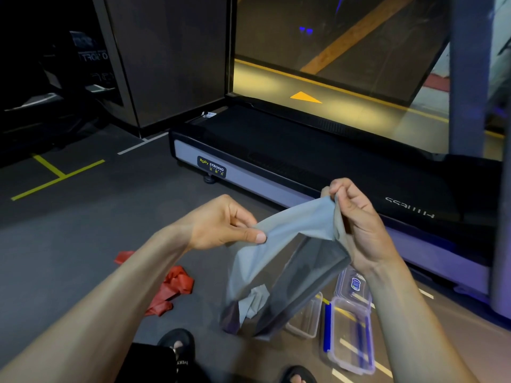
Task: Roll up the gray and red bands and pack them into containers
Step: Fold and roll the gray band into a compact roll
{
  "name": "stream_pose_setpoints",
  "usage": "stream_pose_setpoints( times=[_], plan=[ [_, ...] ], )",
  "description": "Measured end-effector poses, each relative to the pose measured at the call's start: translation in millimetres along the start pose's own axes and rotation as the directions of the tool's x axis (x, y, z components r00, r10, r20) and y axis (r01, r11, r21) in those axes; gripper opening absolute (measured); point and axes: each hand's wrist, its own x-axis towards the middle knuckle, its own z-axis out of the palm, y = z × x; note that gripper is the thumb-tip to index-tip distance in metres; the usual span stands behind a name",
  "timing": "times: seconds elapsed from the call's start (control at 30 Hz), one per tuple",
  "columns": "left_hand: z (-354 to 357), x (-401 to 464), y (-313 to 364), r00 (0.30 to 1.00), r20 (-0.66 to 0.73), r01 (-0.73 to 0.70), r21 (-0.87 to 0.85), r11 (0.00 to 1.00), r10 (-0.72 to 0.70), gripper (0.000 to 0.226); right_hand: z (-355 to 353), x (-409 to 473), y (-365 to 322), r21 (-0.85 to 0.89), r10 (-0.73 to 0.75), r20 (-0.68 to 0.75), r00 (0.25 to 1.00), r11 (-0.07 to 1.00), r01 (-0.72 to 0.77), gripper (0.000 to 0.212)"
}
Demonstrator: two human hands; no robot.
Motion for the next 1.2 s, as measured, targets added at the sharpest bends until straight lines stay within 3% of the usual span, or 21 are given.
stream_pose_setpoints(
  times=[0.13, 0.23, 0.4, 0.67, 0.8, 0.9, 1.03, 1.2],
  plan=[
    [1, 1, -1, 0.996, -0.074, -0.042, 0.086, 0.995, 0.049, 0.039, -2, -4, -2, -0.130, -0.007, -0.027, 1.000, 0.991, 0.003, 0.023],
    [1, 3, 0, 0.989, -0.124, -0.064, 0.142, 0.988, 0.082, 0.029, -3, -6, -2, -0.174, -0.009, -0.051, 0.999, 0.985, 0.000, 0.012],
    [2, 3, -2, 0.990, -0.117, -0.068, 0.117, 0.991, 0.082, 0.040, -5, -6, -2, -0.180, -0.004, -0.047, 0.999, 0.984, -0.005, 0.023],
    [1, 3, -1, 0.995, -0.057, -0.073, 0.081, 0.994, 0.078, 0.044, -9, -7, -3, -0.171, 0.001, -0.059, 0.998, 0.985, -0.011, 0.011],
    [-3, 0, 4, 0.996, -0.022, -0.087, -0.052, 0.995, 0.086, 0.045, -10, -9, -4, -0.191, -0.001, -0.049, 0.999, 0.982, -0.008, 0.010],
    [-13, -9, 8, 0.988, 0.093, -0.100, -0.230, 0.968, 0.124, 0.033, -5, -11, 0, -0.209, 0.002, -0.032, 0.999, 0.978, -0.009, 0.011],
    [-12, -18, 13, 0.938, 0.190, -0.126, -0.593, 0.795, 0.290, 0.031, 12, -11, 16, -0.316, 0.043, 0.094, 0.995, 0.949, -0.011, 0.008],
    [-2, -14, 21, 0.866, 0.209, -0.137, -0.774, 0.618, 0.454, 0.016, 27, -11, 30, -0.272, 0.051, 0.064, 0.997, 0.962, -0.032, 0.009]
  ],
)
